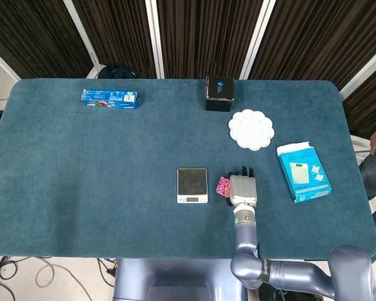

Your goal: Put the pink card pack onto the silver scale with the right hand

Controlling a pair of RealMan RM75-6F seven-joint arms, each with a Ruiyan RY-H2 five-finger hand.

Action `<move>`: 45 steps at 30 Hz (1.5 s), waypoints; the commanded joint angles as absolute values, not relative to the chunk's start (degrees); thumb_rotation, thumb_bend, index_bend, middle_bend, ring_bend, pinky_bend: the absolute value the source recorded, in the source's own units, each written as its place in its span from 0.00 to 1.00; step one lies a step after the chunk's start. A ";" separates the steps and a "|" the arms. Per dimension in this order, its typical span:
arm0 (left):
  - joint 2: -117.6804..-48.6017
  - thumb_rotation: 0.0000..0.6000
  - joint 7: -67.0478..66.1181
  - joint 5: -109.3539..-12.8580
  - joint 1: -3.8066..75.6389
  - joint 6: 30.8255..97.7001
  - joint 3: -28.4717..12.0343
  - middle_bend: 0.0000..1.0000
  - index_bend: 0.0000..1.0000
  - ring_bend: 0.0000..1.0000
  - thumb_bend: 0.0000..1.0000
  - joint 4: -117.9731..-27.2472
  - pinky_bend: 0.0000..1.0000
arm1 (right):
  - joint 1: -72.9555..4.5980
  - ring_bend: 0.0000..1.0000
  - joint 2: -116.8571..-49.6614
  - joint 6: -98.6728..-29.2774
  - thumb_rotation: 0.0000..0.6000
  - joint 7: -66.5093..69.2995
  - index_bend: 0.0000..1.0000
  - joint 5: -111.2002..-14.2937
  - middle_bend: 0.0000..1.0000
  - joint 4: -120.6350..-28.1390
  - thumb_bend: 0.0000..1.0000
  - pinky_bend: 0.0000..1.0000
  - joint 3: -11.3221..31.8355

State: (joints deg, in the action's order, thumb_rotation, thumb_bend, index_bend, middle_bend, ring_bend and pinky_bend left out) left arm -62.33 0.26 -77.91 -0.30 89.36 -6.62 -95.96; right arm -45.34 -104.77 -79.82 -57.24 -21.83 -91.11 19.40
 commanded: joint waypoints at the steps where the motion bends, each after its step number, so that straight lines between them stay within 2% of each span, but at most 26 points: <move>1: -62.33 1.00 0.20 -77.91 -0.29 89.33 -6.60 0.00 0.07 0.00 0.67 -95.96 0.00 | -45.31 0.06 -104.89 -79.55 1.00 -57.29 0.30 -21.53 0.30 -90.80 0.34 0.00 19.27; 8: -62.35 1.00 0.07 -77.91 -0.27 89.28 -6.56 0.00 0.07 0.00 0.67 -96.03 0.00 | -45.36 0.07 -104.99 -79.29 1.00 -57.36 0.30 -21.38 0.32 -90.70 0.34 0.00 19.17; 14: -62.31 1.00 0.28 -77.76 -0.30 89.22 -6.60 0.00 0.07 0.00 0.67 -96.11 0.00 | -45.56 0.19 -105.89 -79.62 1.00 -56.48 0.45 -22.44 0.43 -89.33 0.34 0.00 19.28; 18: -62.24 1.00 0.50 -77.60 -0.31 89.10 -6.62 0.00 0.07 0.00 0.67 -96.21 0.00 | -45.46 0.21 -106.27 -79.96 1.00 -55.31 0.48 -23.82 0.46 -88.90 0.34 0.00 19.41; 33: -62.23 1.00 0.48 -77.52 -0.31 89.09 -6.65 0.00 0.07 0.00 0.67 -96.34 0.00 | -50.41 0.21 -102.91 -78.92 1.00 -61.45 0.48 -24.27 0.46 -94.79 0.34 0.00 23.21; 45: -61.98 1.00 0.80 -77.31 -0.45 89.07 -6.66 0.00 0.07 0.00 0.67 -96.40 0.00 | -57.88 0.21 -105.17 -76.51 1.00 -67.22 0.48 -19.16 0.46 -92.63 0.34 0.00 27.09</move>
State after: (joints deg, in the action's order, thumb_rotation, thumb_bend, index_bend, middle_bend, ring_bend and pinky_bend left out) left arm -61.99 0.80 -77.32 -0.45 89.08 -6.65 -96.40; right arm -57.18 -104.69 -76.87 -66.68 -19.84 -93.28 26.73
